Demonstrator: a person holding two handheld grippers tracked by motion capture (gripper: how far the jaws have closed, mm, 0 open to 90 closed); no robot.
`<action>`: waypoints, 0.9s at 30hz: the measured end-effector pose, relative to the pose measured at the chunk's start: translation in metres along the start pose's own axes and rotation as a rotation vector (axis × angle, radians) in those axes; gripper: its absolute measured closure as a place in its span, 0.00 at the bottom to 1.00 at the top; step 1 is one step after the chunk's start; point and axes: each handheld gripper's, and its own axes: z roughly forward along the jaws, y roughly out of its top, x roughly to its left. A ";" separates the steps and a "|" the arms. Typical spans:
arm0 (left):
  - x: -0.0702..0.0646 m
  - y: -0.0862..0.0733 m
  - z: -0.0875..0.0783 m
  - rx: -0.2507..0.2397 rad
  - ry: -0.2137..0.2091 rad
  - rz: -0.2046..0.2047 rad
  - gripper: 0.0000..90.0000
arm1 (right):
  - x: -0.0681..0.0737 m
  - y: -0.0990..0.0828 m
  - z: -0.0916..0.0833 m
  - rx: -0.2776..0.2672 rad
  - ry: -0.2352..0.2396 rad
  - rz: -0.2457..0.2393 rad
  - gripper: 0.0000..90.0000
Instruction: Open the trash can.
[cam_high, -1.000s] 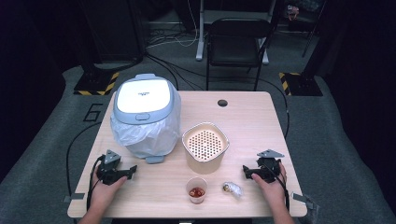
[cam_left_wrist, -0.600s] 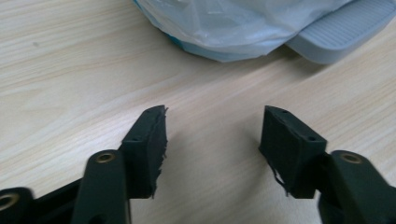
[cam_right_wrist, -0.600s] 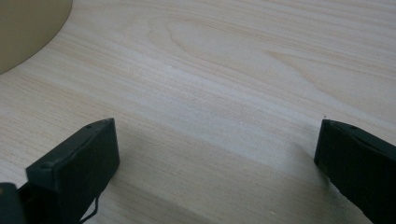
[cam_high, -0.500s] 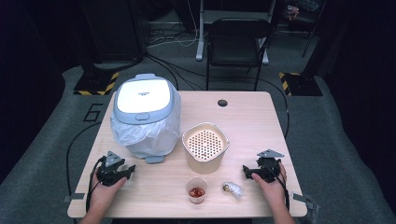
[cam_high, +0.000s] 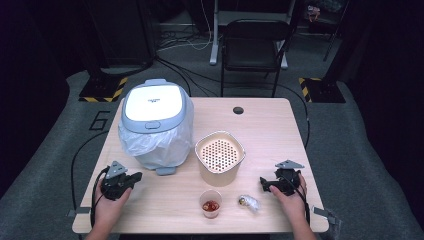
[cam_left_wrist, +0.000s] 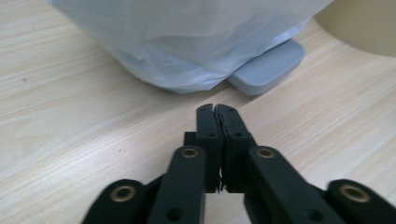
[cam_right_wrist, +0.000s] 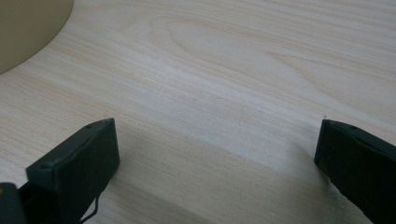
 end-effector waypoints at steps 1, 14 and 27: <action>-0.001 0.001 0.000 -0.003 -0.002 0.007 1.00 | 0.000 0.000 0.000 0.000 0.001 -0.002 0.00; -0.039 0.027 0.013 0.079 -0.003 0.239 1.00 | 0.000 0.000 0.000 0.000 0.000 0.000 0.00; -0.059 0.051 0.044 0.150 0.009 0.364 1.00 | 0.000 0.000 0.000 0.000 0.000 -0.001 0.00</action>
